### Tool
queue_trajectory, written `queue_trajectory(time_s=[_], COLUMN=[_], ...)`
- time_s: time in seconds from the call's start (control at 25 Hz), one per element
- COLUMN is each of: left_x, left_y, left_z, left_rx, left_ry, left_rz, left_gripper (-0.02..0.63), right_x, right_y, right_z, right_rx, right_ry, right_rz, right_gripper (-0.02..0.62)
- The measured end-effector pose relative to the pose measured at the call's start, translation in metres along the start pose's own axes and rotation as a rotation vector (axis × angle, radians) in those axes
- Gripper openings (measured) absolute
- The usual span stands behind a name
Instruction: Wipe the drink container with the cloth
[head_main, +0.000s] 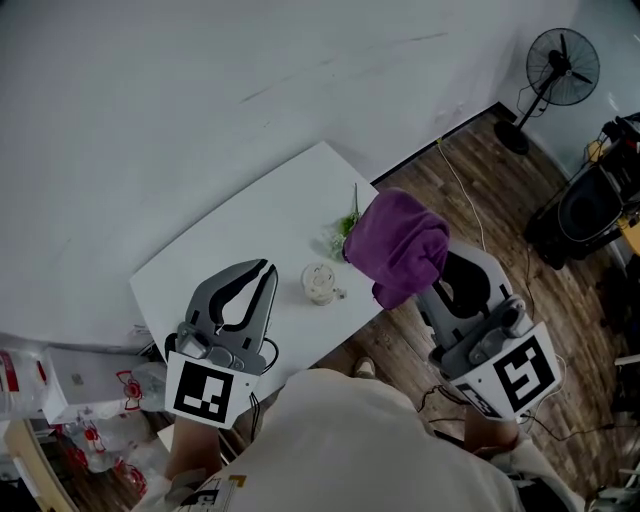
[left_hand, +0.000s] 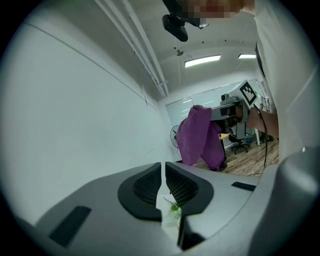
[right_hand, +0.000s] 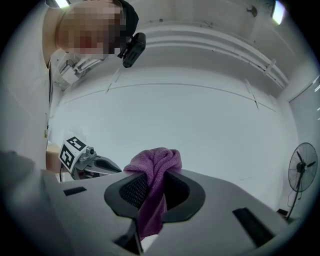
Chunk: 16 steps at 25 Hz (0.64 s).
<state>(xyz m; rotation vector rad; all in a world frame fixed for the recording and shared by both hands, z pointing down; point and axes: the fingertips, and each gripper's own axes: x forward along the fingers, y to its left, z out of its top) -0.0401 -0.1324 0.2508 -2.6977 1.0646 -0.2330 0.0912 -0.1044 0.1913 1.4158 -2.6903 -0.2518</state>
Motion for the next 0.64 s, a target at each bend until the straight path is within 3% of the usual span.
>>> queue_trajectory(time_s=[0.36,0.64], left_x=[-0.004,0.000], left_y=[0.007,0.000], left_z=[0.000,-0.005], left_rx=[-0.081,-0.039], left_ry=[-0.029,-0.015], left_rz=[0.023,-0.020], left_gripper=[0.040,0.041], right_x=[0.005,0.004], right_y=[0.007,0.002], right_z=[-0.010,-0.005], right_rx=[-0.013,-0.038], right_ry=[0.045,0.038], right_rz=[-0.015,-0.031], right_gripper=[0.086,0.086])
